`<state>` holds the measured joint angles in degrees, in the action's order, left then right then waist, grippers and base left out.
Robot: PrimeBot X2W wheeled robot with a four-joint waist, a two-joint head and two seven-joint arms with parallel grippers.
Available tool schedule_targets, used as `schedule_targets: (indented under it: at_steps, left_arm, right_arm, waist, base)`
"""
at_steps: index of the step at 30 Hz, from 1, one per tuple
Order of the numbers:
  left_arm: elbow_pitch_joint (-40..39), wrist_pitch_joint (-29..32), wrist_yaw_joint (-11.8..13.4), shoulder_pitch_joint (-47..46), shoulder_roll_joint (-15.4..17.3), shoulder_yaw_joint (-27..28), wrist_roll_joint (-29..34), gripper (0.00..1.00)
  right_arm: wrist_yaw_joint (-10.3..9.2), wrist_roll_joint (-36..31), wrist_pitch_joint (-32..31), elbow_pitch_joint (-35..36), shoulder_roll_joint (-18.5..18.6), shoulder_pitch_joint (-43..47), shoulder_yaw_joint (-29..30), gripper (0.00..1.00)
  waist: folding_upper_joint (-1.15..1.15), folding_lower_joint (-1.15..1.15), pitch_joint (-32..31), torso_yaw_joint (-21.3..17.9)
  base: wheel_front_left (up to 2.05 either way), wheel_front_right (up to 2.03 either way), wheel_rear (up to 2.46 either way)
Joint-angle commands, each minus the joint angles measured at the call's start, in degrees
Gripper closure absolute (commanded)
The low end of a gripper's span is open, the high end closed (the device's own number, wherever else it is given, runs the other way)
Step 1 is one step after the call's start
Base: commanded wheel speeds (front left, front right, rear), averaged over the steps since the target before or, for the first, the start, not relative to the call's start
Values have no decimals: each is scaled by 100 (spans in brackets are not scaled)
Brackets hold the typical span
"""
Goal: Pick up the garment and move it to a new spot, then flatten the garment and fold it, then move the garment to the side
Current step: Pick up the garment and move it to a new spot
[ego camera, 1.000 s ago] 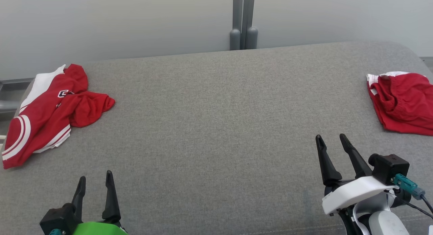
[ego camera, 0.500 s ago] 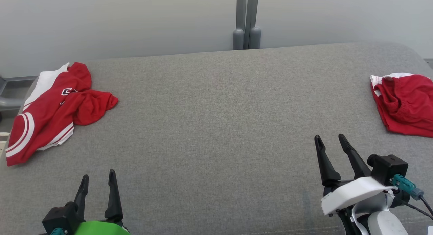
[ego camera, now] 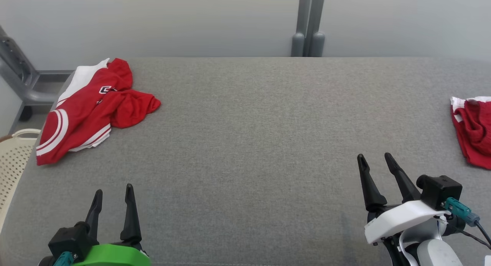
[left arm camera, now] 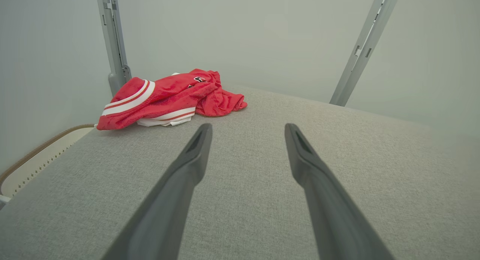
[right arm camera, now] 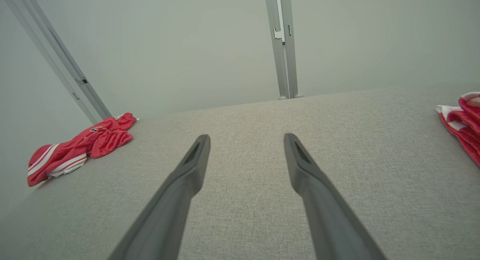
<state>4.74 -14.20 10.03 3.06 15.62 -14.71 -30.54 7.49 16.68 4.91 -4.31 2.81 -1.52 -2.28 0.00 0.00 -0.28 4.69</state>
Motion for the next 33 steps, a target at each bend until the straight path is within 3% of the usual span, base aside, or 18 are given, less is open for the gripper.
schedule_targets:
  at_steps: [1,11,17,24,33]
  left_arm:
    - [-15,-9,3,-51,42,16,44,0]
    - [-96,-26,31,10,60,25,26,0]
    - [-162,-29,56,135,108,77,-23,0]
    - [-254,-17,83,256,139,65,-37,0]
    - [-411,42,140,157,202,62,-10,0]
  right_arm:
    - [0,-36,-2,2,17,-21,-4,0]
    - [-1,10,-9,-18,18,-11,-81,0]
    - [-1,37,-2,-39,18,-2,-162,0]
    - [-1,78,-1,-103,20,2,-287,0]
    - [-1,87,25,-178,21,-54,-335,0]
  waist:
    - [0,0,-6,347]
    - [0,0,-49,1675]
    - [0,0,-89,2248]
    - [0,0,-98,2460]
    - [0,0,-41,2236]
  base:
    - [0,0,0]
    - [0,0,0]
    - [0,0,0]
    - [0,0,0]
    - [0,0,0]
